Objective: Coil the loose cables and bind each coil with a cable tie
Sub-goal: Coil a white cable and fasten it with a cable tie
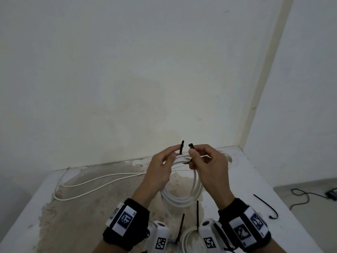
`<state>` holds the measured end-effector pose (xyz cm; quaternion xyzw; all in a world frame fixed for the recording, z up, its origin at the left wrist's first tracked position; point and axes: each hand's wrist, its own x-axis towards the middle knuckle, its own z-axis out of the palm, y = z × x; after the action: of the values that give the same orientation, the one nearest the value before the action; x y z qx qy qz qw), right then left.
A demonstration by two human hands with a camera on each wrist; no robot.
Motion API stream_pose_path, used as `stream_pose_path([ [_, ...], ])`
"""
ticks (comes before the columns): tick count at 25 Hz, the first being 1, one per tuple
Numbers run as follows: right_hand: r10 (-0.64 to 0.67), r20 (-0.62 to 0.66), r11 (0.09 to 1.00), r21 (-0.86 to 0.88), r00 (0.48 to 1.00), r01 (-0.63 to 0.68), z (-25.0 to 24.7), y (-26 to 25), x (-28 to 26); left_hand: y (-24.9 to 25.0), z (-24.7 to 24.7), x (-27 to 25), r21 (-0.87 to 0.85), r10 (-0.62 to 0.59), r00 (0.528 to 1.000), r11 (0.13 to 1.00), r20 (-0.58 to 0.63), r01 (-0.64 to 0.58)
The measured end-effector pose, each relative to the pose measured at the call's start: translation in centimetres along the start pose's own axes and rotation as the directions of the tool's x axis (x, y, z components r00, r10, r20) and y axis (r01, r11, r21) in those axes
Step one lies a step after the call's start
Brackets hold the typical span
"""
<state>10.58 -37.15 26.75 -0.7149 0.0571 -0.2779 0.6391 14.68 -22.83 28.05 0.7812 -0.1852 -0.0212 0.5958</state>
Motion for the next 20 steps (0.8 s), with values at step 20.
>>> stream_pose_path([
  [20,-0.001,0.091,0.998,-0.067,0.996,0.007,0.0,0.1,0.2,-1.3,-0.6,-0.1,0.058,0.075,0.997,0.995,0.031,-0.077],
])
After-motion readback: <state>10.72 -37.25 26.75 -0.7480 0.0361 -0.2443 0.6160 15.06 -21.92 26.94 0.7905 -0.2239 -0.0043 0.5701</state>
